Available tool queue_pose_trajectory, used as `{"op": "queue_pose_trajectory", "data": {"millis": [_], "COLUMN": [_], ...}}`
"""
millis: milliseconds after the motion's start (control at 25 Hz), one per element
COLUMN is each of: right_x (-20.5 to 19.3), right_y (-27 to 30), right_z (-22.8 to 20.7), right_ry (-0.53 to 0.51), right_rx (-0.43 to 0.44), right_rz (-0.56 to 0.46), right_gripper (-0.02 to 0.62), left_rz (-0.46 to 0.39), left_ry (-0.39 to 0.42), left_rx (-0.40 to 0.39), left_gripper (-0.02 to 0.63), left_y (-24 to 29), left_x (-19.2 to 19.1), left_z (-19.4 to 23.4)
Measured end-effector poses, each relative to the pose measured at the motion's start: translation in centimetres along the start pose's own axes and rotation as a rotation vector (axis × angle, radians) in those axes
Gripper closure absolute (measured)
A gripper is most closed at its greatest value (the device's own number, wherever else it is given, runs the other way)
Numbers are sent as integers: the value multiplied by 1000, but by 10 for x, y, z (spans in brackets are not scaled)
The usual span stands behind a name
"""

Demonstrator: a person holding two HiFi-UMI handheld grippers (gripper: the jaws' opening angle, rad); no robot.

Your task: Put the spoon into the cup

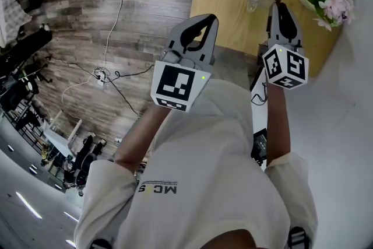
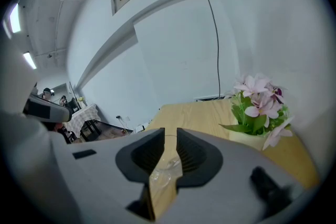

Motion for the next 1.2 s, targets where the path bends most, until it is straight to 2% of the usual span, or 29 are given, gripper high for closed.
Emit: {"op": "queue_pose_trajectory", "data": {"millis": [320,520,800,1200], "right_x": [16,27,46,72], "right_y": [-17,-27,-42,-65], "right_z": [11,23,46,71], "right_ry": [-2,-14,-77,-129], "right_rx": [25,48,140,185], "right_rz": [-57,-55,-69,-106], "right_gripper": [540,546,555,557], "left_rz": [-35,-65,-102,-181], "left_ry": [12,15,6,4], "left_rx": [-7,-4,19,46], "left_gripper": [594,595,595,595], "left_y": [-9,-20,-39,-66], "left_x": [11,21,30,50], "left_z": [-4,-5,-3,-2]}}
Point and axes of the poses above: the fingertips, and each gripper's own axes: y forward along the fingers, z to its left, x out of its top, the point moved 5 cm from there along -y, backward along the fingers, and after that the axes turned 12 degrees about -z, right-handed, at the moved point
